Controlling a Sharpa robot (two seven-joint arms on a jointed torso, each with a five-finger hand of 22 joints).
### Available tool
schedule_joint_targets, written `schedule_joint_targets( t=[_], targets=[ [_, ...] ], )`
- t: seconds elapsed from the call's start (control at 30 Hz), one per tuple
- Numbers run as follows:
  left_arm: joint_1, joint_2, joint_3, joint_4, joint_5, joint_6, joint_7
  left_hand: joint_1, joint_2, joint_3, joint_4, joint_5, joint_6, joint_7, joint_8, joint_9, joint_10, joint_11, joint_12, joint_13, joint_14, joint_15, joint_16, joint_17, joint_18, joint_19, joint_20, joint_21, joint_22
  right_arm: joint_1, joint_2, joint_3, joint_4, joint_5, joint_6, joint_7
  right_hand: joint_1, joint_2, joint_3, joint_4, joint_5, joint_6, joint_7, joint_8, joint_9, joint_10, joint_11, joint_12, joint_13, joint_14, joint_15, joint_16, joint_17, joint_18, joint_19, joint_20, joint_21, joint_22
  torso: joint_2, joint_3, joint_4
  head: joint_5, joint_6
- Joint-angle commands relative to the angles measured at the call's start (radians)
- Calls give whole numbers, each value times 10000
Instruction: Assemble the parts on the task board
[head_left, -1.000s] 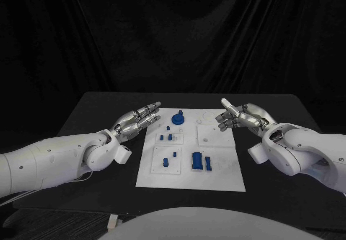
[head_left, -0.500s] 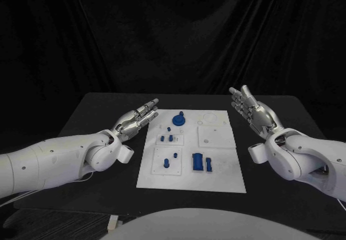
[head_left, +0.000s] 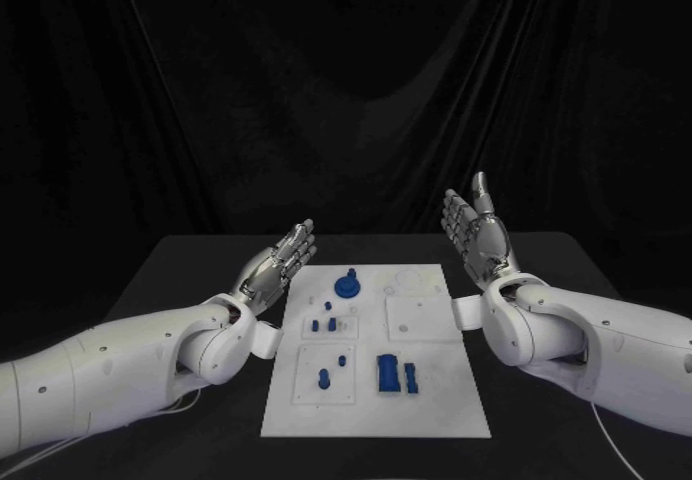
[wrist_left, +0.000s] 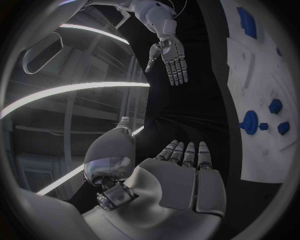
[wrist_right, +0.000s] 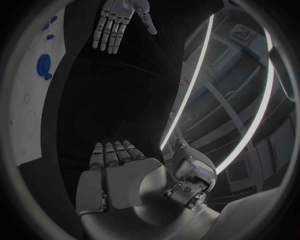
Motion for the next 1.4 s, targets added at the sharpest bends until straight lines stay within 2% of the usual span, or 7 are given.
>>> schedule_joint_targets(
  t=[0.03, 0.23, 0.27, 0.47, 1.03, 1.13, 1.4],
  targets=[
    [54, 154, 202, 252, 721, -2281, -404, -1822, -25, 492, -433, -125, -257, 43, -54, -17, -12, 199, -34, -11, -22, 87, -36, -10, -990, -6, -108, -34, -10, -99, 117, 125, -117, 1156, -1236, 322, -61, 12, 10, -38, -35, -36, 4, -35, -9, -29, 4, -36, -9, 5, -44, -36, -9, -72, -3, -51, -35, -10, -14, -32, 23, -202, 535],
    [100, 459, 725, 687, 1206, -4152, -780, -2704, -25, 492, -637, -125, -257, 43, -54, -17, -12, 199, -34, -11, -22, 87, -36, -10, -990, -6, -108, -34, -10, -125, 166, 181, -148, 1241, -1317, 338, -61, 12, 10, -38, -35, -36, 4, -35, -9, -29, 4, -36, -9, 5, -44, -36, -9, -72, -3, -51, -35, -10, -21, -53, 36, -383, 1030],
    [106, 494, 786, 738, 1263, -4371, -824, -2829, -25, 492, -1340, -125, -257, 43, -54, -17, -12, 199, -34, -11, -22, 87, -36, -10, -990, -6, -108, -34, -10, -125, 166, 181, -148, 1241, -1317, 338, -61, 12, 10, -38, -35, -36, 4, -35, -9, -29, 4, -36, -9, 5, -44, -36, -9, -72, -3, -51, -35, -10, -22, -54, 37, -397, 1068],
    [128, 644, 1044, 952, 1502, -5293, -1010, -3450, -25, 492, -1340, -125, -257, 43, -54, -17, -12, 199, -34, -11, -22, 87, -36, -10, -990, -6, -108, -34, -10, -125, 166, 181, -148, 1241, -1317, 338, -61, 12, 10, -38, -35, -36, 4, -35, -9, -29, 4, -36, -9, 5, -44, -36, -9, -72, -3, -51, -35, -10, -23, -57, 38, -417, 1122],
    [132, 669, 1085, 987, 1540, -5440, -1039, -4582, -25, 492, -1340, -125, -257, 43, -54, -17, -12, 199, -34, -11, -22, 87, -36, -10, -990, -6, -108, -34, -10, -125, 166, 181, -148, 1241, -1317, 338, -61, 12, 10, -38, -35, -36, 4, -35, -9, -29, 4, -36, -9, 5, -44, -36, -9, -72, -3, -51, -35, -10, -23, -57, 38, -417, 1122],
    [132, 669, 1085, 987, 1540, -5440, -1039, -5713, -25, 492, -1340, -125, -257, 43, -54, -17, -12, 199, -34, -11, -22, 87, -36, -10, -990, -6, -108, -34, -10, -125, 166, 181, -148, 1241, -1317, 338, -61, 12, 10, -38, -35, -36, 4, -35, -9, -29, 4, -36, -9, 5, -44, -36, -9, -72, -3, -51, -35, -10, -23, -57, 38, -417, 1122],
    [132, 669, 1085, 987, 1540, -5440, -1039, -5713, -25, 492, -1340, -125, -257, 43, -54, -17, -12, 199, -34, -11, -22, 87, -36, -10, -990, -6, -108, -34, -10, -125, 166, 181, -148, 1241, -1317, 338, -61, 12, 10, -38, -35, -36, 4, -35, -9, -29, 4, -36, -9, 5, -44, -36, -9, -72, -3, -51, -35, -10, -23, -57, 38, -417, 1122]
  ],
)
